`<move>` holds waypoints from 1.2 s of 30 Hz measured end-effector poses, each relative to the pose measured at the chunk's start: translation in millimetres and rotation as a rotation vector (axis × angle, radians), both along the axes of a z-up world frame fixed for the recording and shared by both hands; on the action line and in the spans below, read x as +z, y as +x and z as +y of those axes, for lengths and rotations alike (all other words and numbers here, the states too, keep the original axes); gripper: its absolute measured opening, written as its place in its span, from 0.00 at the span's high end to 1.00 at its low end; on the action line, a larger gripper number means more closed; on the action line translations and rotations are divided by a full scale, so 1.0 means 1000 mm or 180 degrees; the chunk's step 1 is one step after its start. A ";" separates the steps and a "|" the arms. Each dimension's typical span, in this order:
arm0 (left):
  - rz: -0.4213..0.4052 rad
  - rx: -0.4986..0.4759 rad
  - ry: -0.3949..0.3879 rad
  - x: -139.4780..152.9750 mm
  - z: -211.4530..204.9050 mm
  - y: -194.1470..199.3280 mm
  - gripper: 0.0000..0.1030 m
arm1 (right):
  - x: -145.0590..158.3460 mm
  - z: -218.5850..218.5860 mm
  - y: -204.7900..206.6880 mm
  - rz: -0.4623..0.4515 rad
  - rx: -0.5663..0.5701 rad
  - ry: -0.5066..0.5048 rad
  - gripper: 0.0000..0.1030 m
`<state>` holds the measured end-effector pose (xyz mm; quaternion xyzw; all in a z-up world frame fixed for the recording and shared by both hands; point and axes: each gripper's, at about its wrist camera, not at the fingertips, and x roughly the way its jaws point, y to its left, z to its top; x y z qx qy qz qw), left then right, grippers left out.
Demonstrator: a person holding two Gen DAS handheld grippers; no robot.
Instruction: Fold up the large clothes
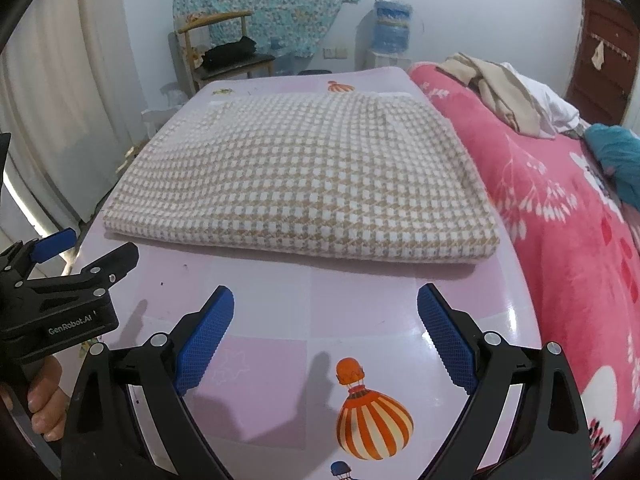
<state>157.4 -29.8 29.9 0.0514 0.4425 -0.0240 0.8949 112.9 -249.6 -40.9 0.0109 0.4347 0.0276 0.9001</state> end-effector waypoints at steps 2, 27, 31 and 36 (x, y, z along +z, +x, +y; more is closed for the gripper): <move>0.0001 0.0001 -0.0002 0.000 0.000 0.000 0.05 | 0.000 0.000 0.000 0.0006 0.0001 0.0005 0.13; 0.0009 -0.0005 -0.0008 0.002 -0.005 0.001 0.05 | 0.002 -0.004 -0.001 0.0010 -0.0007 0.0020 0.13; 0.0007 -0.0003 -0.0007 0.001 -0.005 0.001 0.05 | 0.001 -0.004 -0.001 0.0013 -0.0014 0.0016 0.13; 0.0005 -0.0005 -0.0008 0.001 -0.005 0.001 0.05 | 0.001 -0.004 0.000 0.0009 -0.0016 0.0012 0.13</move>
